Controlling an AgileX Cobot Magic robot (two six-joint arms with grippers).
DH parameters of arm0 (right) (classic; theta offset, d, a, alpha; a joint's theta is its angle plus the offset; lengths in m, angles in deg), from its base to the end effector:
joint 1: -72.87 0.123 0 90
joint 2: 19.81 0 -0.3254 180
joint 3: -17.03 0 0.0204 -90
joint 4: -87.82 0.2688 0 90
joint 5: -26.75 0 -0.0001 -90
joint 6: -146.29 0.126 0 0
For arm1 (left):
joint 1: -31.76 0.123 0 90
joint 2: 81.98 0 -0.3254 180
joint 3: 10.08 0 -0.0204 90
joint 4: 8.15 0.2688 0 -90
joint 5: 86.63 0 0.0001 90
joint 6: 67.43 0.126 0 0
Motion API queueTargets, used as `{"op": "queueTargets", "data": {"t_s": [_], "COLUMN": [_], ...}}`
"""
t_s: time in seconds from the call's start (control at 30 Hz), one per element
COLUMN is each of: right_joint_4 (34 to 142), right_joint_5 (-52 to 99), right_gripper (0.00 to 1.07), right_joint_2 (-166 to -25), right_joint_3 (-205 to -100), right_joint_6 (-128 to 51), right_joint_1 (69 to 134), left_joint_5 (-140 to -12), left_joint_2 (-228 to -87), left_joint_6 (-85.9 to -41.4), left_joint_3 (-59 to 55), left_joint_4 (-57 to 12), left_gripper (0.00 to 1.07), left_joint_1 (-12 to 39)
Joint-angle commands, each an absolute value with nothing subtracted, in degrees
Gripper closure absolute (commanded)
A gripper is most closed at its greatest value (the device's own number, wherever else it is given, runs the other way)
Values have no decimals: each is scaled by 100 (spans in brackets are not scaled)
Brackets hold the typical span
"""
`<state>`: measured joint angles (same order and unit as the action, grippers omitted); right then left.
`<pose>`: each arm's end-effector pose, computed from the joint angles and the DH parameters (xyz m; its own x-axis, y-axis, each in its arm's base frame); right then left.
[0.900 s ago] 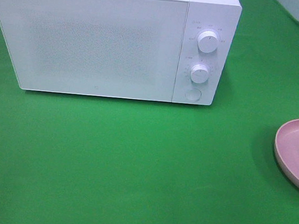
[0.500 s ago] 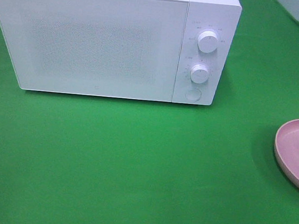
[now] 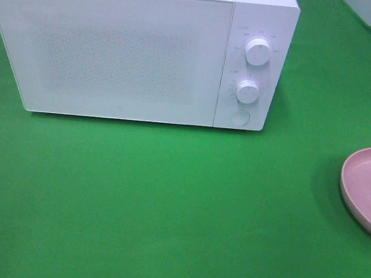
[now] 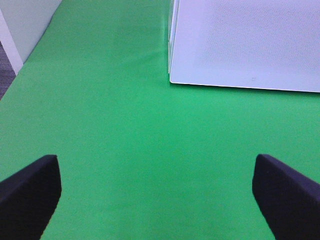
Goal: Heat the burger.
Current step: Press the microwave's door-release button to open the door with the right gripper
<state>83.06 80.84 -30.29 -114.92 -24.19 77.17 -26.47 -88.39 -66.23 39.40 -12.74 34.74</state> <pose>0.0153 -0.0073 0.2917 -0.3809 0.0885 -0.9204 0.0319 0.9961 0.0826 0.0012 -0.0087 0.2718 -0.4374 -0.0417 -0.8983 0.0022 0.9989 -0.0475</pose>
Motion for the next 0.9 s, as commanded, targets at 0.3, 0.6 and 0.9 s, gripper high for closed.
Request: {"op": "queueTargets", "data": {"t_s": [0.3, 0.6, 0.9], "right_joint_4": [8249, 8249, 8249], "right_joint_5": [7264, 6646, 5706], "right_gripper": [34, 34, 34], "right_joint_2": [-3676, -4140, -5080], "right_joint_3": [-11532, -11515, -11515], "right_joint_6": [-2322, -2322, -2322], "right_joint_1": [7717, 7717, 7717], "left_joint_5": [-2704, -2704, -2704], "left_joint_2": [-8696, -8696, -8696], "left_joint_6": [-6623, -6623, -6623], "left_joint_3": [3951, 3951, 3951], "left_joint_4": [-1274, -1274, -1274], "left_gripper": [10, 10, 10], "left_joint_1": [3439, 3439, 3439]}}
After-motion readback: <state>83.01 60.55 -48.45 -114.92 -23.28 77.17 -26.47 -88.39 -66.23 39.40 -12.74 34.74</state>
